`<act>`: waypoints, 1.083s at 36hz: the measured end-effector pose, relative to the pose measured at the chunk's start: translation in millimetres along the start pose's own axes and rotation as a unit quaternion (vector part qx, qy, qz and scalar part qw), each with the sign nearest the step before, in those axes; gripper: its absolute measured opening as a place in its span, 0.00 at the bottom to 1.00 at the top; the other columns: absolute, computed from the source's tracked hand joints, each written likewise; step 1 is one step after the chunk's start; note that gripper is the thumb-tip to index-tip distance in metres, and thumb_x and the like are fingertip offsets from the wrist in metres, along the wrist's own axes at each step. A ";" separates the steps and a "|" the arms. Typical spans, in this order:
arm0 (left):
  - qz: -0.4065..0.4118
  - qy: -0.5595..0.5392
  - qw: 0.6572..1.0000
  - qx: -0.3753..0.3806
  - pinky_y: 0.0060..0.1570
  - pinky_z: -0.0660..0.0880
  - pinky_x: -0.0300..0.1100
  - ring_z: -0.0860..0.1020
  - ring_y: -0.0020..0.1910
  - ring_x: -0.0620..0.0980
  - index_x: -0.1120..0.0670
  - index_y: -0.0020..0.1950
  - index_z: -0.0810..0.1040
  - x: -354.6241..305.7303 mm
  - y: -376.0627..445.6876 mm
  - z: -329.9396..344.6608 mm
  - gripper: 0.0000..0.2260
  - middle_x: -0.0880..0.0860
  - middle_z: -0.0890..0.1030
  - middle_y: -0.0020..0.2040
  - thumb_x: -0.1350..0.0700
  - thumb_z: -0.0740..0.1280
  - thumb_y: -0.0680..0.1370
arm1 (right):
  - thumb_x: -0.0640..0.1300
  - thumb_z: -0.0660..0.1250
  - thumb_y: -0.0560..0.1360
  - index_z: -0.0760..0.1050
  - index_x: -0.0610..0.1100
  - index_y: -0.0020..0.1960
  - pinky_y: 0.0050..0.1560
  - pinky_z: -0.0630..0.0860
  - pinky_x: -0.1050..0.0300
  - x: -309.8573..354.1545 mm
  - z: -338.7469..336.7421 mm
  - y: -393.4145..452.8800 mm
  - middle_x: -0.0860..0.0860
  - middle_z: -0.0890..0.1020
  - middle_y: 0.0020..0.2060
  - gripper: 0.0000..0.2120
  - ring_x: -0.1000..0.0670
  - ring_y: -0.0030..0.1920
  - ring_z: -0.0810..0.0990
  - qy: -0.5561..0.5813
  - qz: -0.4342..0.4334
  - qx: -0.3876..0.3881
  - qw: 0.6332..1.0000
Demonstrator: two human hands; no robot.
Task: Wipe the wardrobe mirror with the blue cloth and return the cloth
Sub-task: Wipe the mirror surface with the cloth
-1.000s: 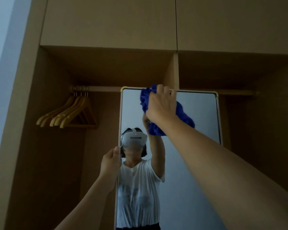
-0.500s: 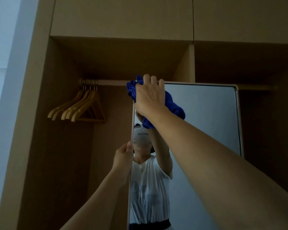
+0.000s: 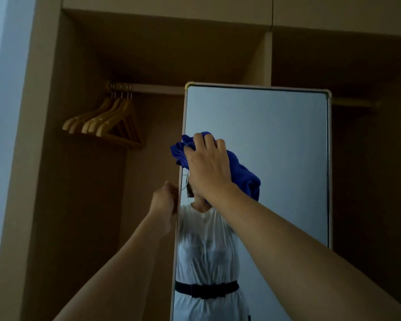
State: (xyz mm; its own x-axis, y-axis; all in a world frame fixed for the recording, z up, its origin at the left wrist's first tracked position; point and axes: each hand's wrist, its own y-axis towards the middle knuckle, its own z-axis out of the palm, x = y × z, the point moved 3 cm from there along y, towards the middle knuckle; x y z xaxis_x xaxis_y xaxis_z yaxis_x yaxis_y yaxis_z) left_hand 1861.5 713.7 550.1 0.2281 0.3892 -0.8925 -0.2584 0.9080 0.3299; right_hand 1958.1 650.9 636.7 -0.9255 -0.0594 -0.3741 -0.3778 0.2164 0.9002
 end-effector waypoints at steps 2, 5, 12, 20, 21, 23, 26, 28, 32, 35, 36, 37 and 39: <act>-0.007 -0.036 0.999 0.007 0.32 0.64 0.42 0.67 0.28 0.49 0.55 0.37 0.71 0.5 -4.3 -0.1 0.14 0.52 0.71 0.30 0.53 0.54 0.80 | 0.43 0.69 0.70 0.75 0.45 0.56 0.52 0.67 0.49 3.5 0.9 -13.0 0.45 0.74 0.55 0.15 0.44 0.54 0.70 0.009 0.000 0.001 1.000; -0.008 -0.060 0.998 0.023 0.31 0.65 0.42 0.69 0.27 0.48 0.56 0.41 0.71 -1.3 -9.5 -1.3 0.14 0.52 0.73 0.30 0.52 0.52 0.80 | 0.43 0.70 0.69 0.75 0.46 0.54 0.51 0.66 0.50 10.3 1.5 -30.2 0.46 0.74 0.54 0.14 0.44 0.53 0.71 0.016 0.002 0.014 1.000; 0.017 0.085 0.996 0.004 0.36 0.69 0.46 0.72 0.34 0.52 0.55 0.39 0.71 29.8 -15.0 -14.2 0.16 0.57 0.74 0.37 0.53 0.49 0.81 | 0.39 0.61 0.72 0.76 0.44 0.54 0.53 0.69 0.48 30.8 10.8 -83.8 0.45 0.75 0.54 0.13 0.43 0.54 0.73 0.030 0.002 0.048 0.998; -0.055 0.088 0.995 -0.015 0.30 0.68 0.38 0.70 0.31 0.51 0.55 0.36 0.69 61.6 -27.4 -24.2 0.17 0.57 0.72 0.34 0.54 0.49 0.81 | 0.42 0.67 0.69 0.75 0.47 0.53 0.50 0.69 0.50 52.7 29.5 -132.0 0.46 0.75 0.54 0.13 0.45 0.52 0.72 0.016 -0.009 0.102 0.995; -0.068 0.081 0.994 -0.019 0.30 0.68 0.39 0.70 0.31 0.50 0.55 0.36 0.69 65.5 -29.5 -25.7 0.16 0.56 0.71 0.33 0.54 0.49 0.81 | 0.43 0.68 0.68 0.76 0.47 0.52 0.49 0.69 0.51 55.4 31.0 -137.8 0.47 0.75 0.54 0.13 0.45 0.51 0.73 0.014 -0.007 0.107 0.994; -0.088 0.071 0.993 -0.032 0.34 0.69 0.41 0.71 0.33 0.50 0.55 0.37 0.69 68.0 -34.3 -27.2 0.15 0.55 0.73 0.35 0.54 0.50 0.81 | 0.44 0.70 0.65 0.77 0.48 0.49 0.47 0.70 0.52 60.2 33.2 -149.9 0.48 0.77 0.51 0.13 0.47 0.49 0.74 0.012 -0.004 0.106 0.994; -0.104 0.086 0.990 -0.034 0.36 0.71 0.43 0.73 0.36 0.51 0.54 0.39 0.71 67.8 -38.5 -28.2 0.14 0.56 0.76 0.39 0.52 0.50 0.79 | 0.45 0.72 0.62 0.77 0.48 0.47 0.46 0.71 0.53 66.8 37.5 -169.3 0.48 0.77 0.49 0.13 0.47 0.47 0.75 0.021 -0.005 0.103 0.994; -0.110 0.109 0.988 -0.026 0.38 0.72 0.44 0.75 0.38 0.52 0.56 0.42 0.74 71.5 -38.5 -30.0 0.17 0.58 0.78 0.43 0.50 0.50 0.79 | 0.46 0.73 0.62 0.78 0.48 0.46 0.46 0.72 0.52 72.0 41.8 -184.6 0.48 0.77 0.50 0.14 0.46 0.47 0.75 0.036 -0.005 0.112 0.993; -0.135 0.138 0.981 -0.001 0.50 0.75 0.48 0.78 0.45 0.55 0.60 0.55 0.77 90.9 -44.7 -35.1 0.25 0.60 0.80 0.48 0.43 0.49 0.80 | 0.46 0.75 0.60 0.78 0.46 0.46 0.45 0.73 0.51 86.0 51.0 -216.5 0.47 0.78 0.51 0.16 0.45 0.48 0.75 0.070 0.003 0.141 0.988; -0.147 0.160 0.976 0.012 0.41 0.76 0.43 0.78 0.40 0.53 0.58 0.52 0.76 107.8 -46.4 -37.8 0.25 0.57 0.79 0.42 0.40 0.48 0.80 | 0.45 0.76 0.58 0.79 0.45 0.46 0.44 0.74 0.51 97.1 59.0 -238.7 0.47 0.78 0.50 0.17 0.45 0.47 0.76 0.096 0.006 0.168 0.981; -0.139 0.179 0.974 0.015 0.39 0.75 0.42 0.77 0.39 0.52 0.57 0.51 0.75 109.4 -45.6 -37.2 0.25 0.57 0.79 0.42 0.40 0.48 0.80 | 0.45 0.77 0.58 0.79 0.45 0.46 0.44 0.74 0.51 100.4 62.1 -245.9 0.47 0.78 0.50 0.17 0.45 0.46 0.76 0.102 0.004 0.179 0.978; -0.127 0.193 0.973 0.020 0.42 0.74 0.43 0.76 0.40 0.53 0.58 0.51 0.74 109.6 -44.4 -35.7 0.25 0.58 0.78 0.44 0.40 0.47 0.79 | 0.45 0.76 0.58 0.79 0.45 0.46 0.43 0.74 0.51 103.3 65.1 -252.8 0.47 0.79 0.50 0.17 0.45 0.46 0.77 0.103 0.000 0.190 0.976; -0.108 0.202 0.973 0.027 0.49 0.72 0.46 0.75 0.44 0.54 0.60 0.54 0.75 111.2 -41.2 -32.7 0.28 0.60 0.78 0.49 0.40 0.47 0.79 | 0.44 0.75 0.59 0.79 0.46 0.47 0.43 0.75 0.51 108.5 70.6 -266.2 0.47 0.80 0.51 0.17 0.46 0.46 0.77 0.097 -0.009 0.206 0.974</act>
State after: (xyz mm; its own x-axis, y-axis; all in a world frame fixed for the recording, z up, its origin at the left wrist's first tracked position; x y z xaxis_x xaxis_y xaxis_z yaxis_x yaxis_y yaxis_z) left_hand 1866.8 714.5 427.3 -0.1199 0.1057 -0.9872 -0.1935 0.9728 0.1276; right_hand 1960.2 655.6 340.8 -0.9218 -0.2407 -0.3040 -0.3877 0.5839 0.7132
